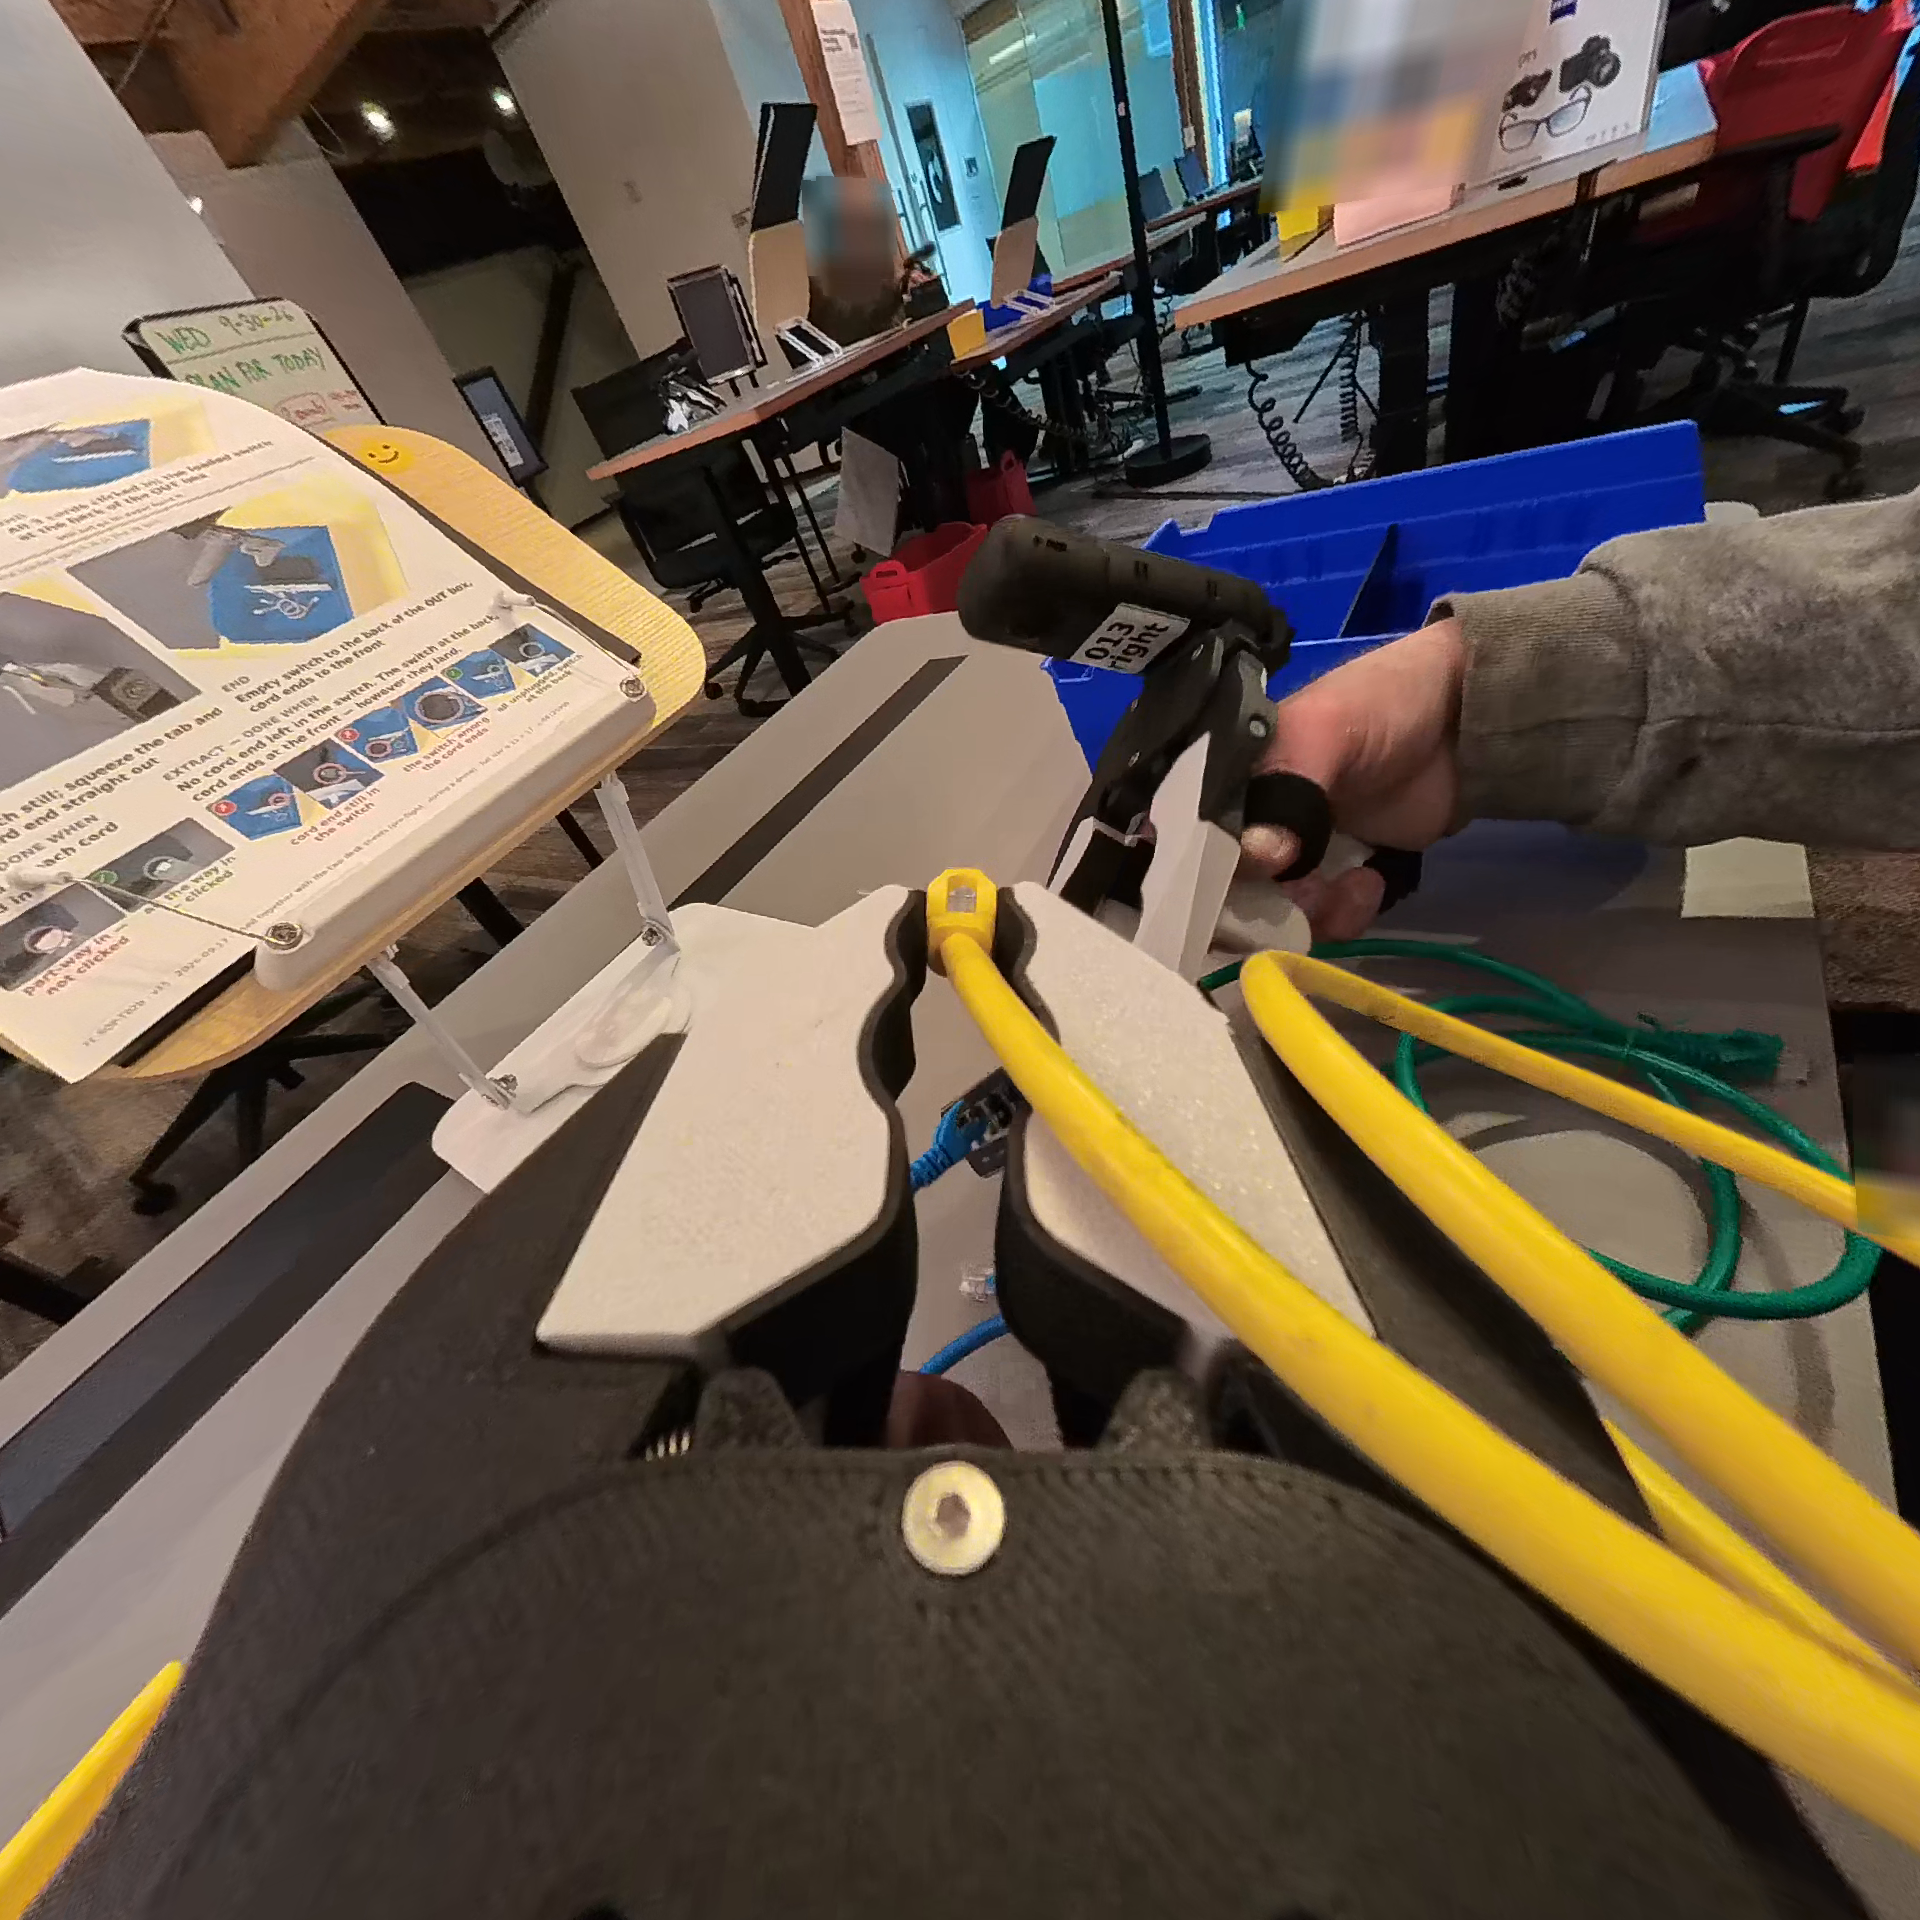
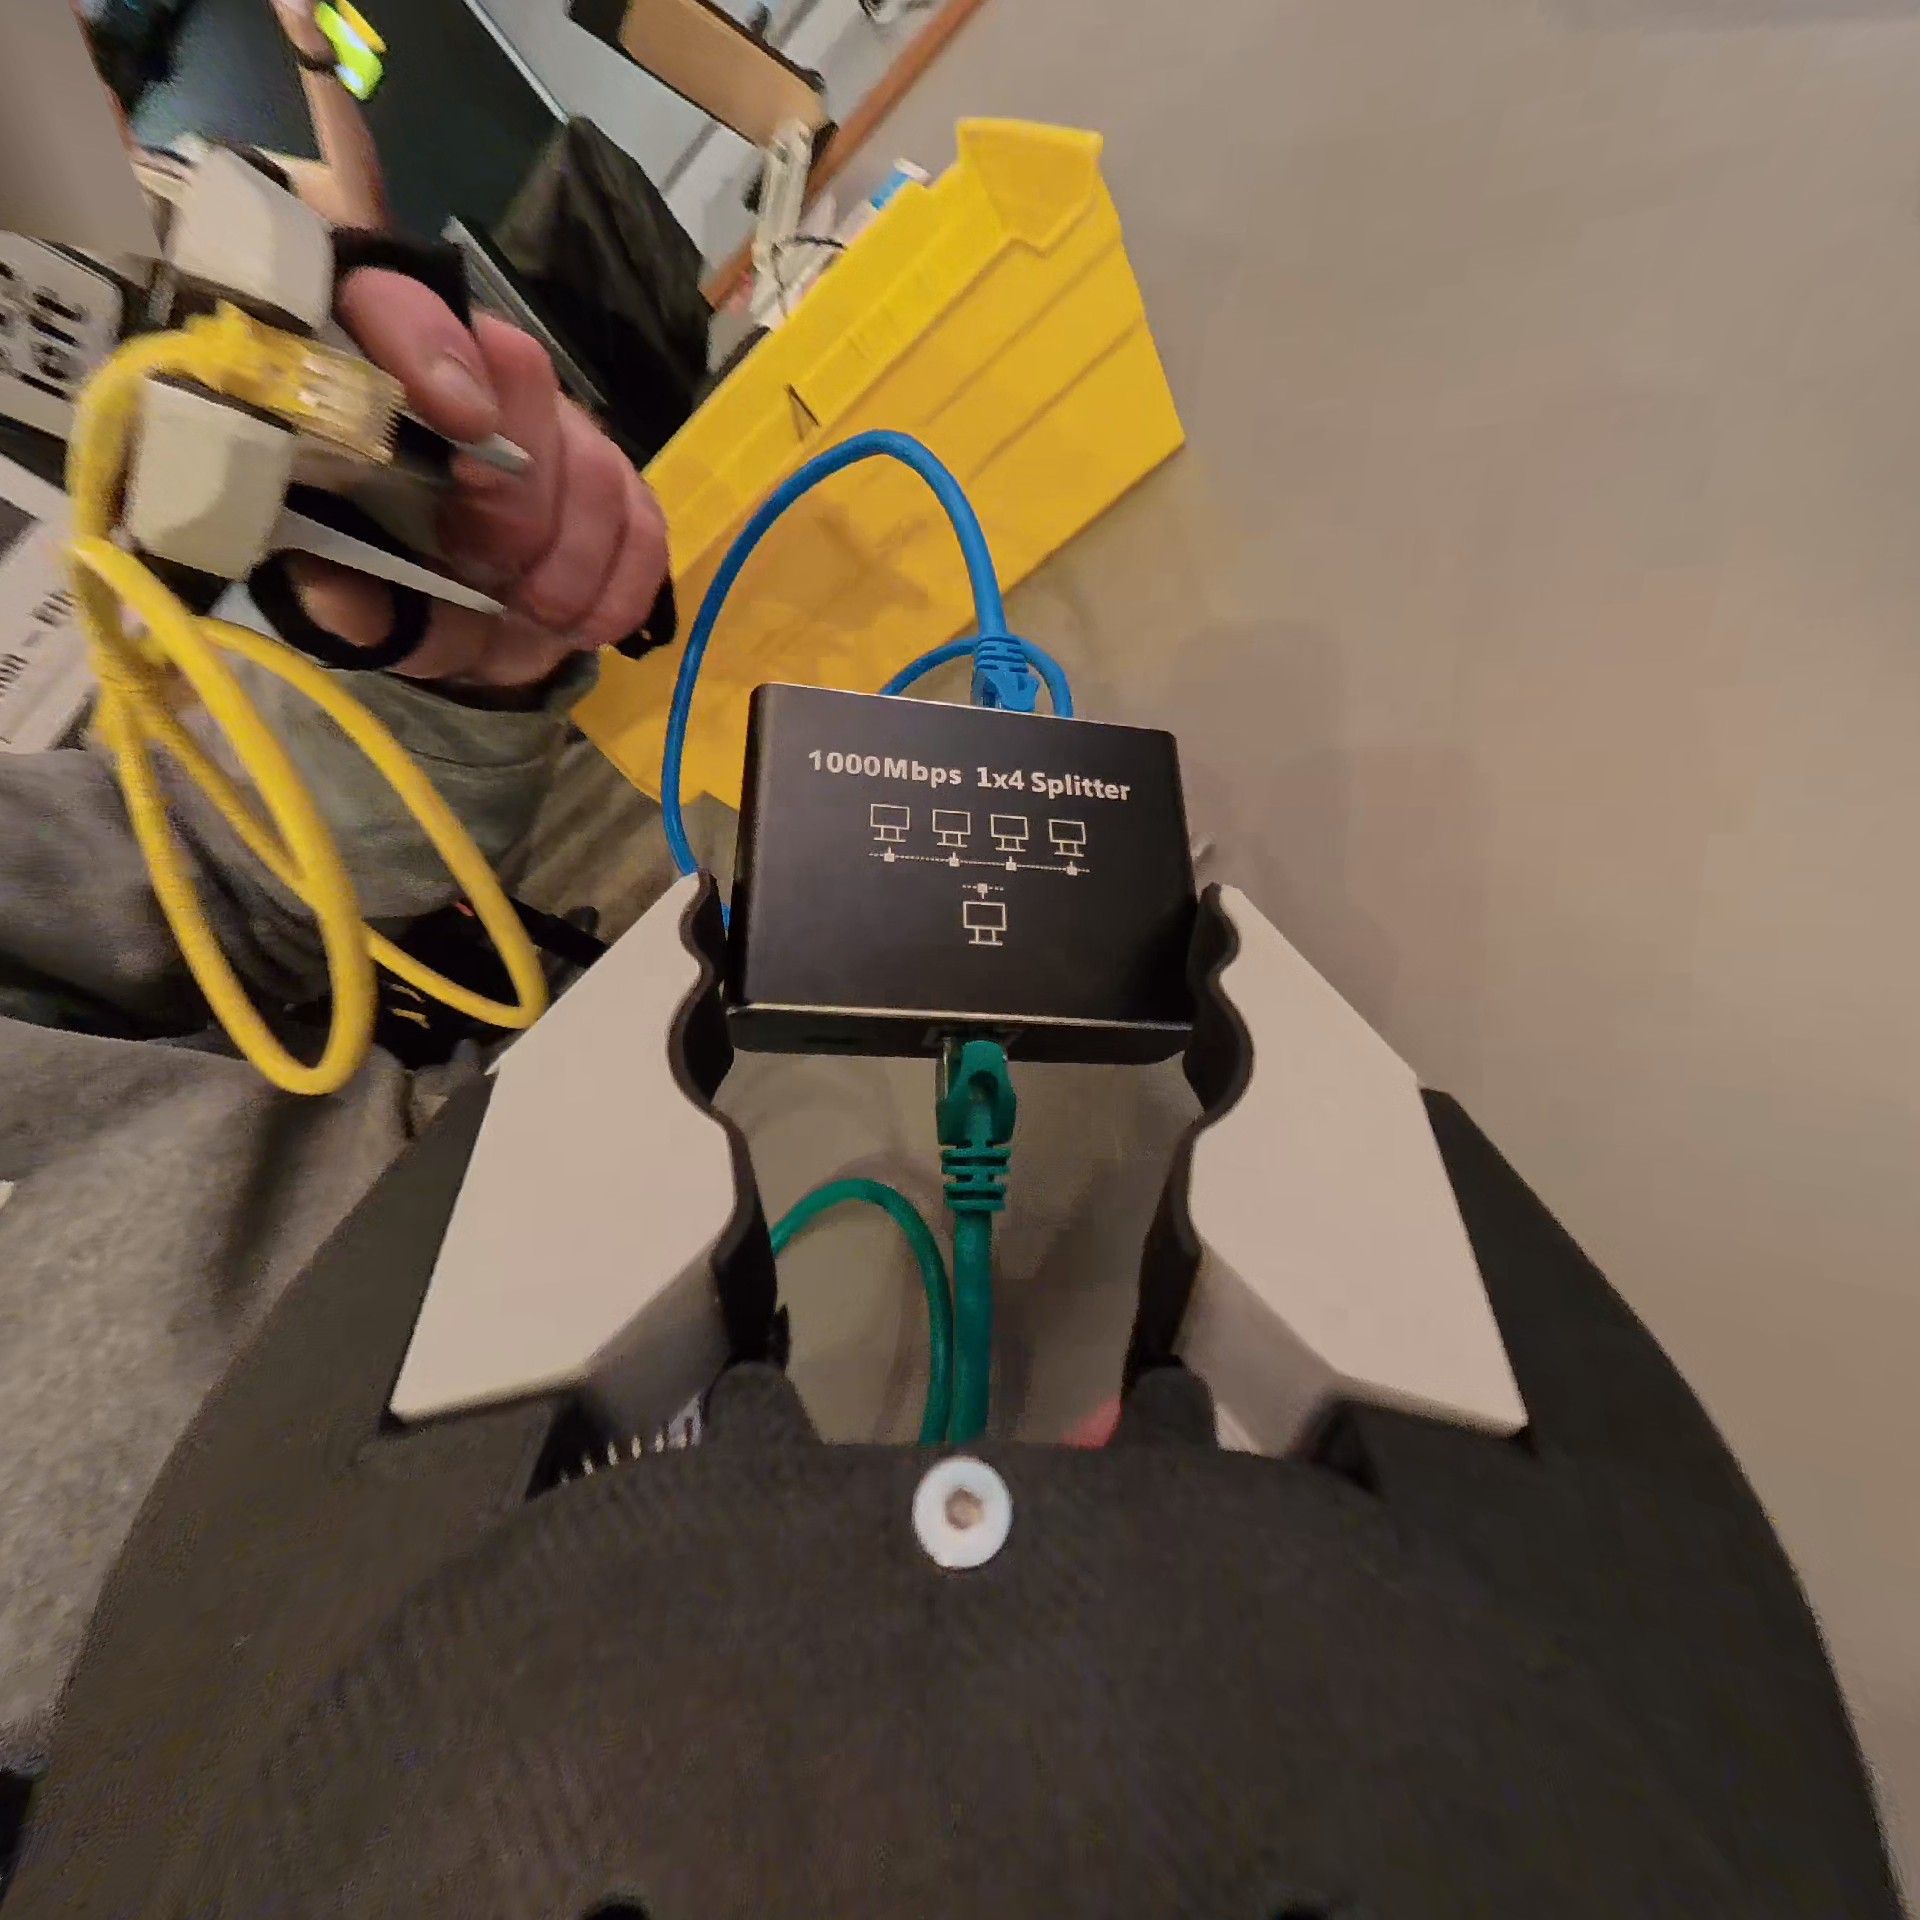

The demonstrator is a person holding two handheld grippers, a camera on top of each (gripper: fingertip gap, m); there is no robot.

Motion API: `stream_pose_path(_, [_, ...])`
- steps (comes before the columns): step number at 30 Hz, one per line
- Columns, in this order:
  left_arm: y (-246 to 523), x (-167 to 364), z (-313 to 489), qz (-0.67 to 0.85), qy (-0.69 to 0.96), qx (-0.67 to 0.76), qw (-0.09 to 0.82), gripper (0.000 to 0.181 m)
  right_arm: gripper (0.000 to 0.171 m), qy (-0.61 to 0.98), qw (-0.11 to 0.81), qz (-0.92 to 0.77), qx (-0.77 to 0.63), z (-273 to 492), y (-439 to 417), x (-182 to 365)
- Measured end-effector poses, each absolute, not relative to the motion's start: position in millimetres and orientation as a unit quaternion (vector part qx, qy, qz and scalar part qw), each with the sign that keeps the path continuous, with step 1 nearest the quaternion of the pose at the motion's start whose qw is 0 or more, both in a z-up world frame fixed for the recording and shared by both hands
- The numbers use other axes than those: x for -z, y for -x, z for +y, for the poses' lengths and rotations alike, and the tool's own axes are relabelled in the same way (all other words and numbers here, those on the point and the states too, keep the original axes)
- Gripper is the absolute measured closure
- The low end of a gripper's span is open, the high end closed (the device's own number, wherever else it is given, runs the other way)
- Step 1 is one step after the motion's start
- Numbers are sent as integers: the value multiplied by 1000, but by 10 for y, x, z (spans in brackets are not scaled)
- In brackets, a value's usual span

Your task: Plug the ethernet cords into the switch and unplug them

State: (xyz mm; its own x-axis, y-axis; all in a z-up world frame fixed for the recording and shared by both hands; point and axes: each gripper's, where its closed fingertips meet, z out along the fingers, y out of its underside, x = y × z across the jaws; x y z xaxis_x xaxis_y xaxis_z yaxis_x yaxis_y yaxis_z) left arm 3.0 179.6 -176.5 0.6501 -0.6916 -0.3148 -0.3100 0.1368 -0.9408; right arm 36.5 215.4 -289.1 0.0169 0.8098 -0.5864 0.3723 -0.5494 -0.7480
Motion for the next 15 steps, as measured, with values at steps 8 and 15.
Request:
stream_pose_path(8, [3, 1793, 1822, 394, 650, 136, 636, 169, 84, 646, 207, -401, -615, 2155, -360, 2691])
stream_pose_path(15, [-37, 2041, 1863, 410, 675, 120, 601, 170, 84, 659, 202, -407, -600, 2157, -352, 2810])
